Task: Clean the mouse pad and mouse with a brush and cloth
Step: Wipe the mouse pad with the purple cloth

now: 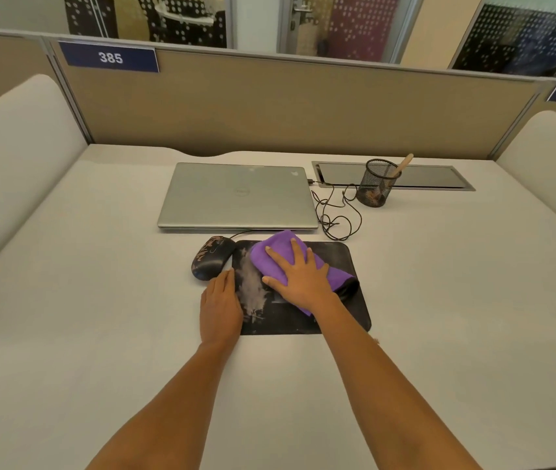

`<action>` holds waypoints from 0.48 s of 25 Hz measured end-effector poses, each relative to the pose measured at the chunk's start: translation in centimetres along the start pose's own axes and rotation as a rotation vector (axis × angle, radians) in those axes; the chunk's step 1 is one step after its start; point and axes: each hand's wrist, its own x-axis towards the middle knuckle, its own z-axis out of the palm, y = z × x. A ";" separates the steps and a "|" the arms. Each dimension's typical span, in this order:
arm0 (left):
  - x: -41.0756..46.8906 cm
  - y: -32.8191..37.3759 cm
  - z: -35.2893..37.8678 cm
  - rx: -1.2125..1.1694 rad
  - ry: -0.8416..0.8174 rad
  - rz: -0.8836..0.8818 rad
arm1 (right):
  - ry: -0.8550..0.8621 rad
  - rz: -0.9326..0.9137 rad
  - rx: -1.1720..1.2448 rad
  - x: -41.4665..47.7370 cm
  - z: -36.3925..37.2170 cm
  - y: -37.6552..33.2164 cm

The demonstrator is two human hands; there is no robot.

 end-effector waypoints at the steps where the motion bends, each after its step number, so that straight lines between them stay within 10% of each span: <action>1: 0.0 0.0 0.0 0.009 -0.013 -0.003 | 0.015 -0.007 -0.034 -0.1 -0.1 -0.1; 8: 0.2 -0.2 0.2 -0.008 -0.033 0.012 | 0.241 -0.313 -0.263 -2.5 1.1 -1.8; 12: 0.2 0.0 -0.2 0.049 -0.070 -0.001 | 0.204 -0.070 -0.152 1.4 -0.8 -1.3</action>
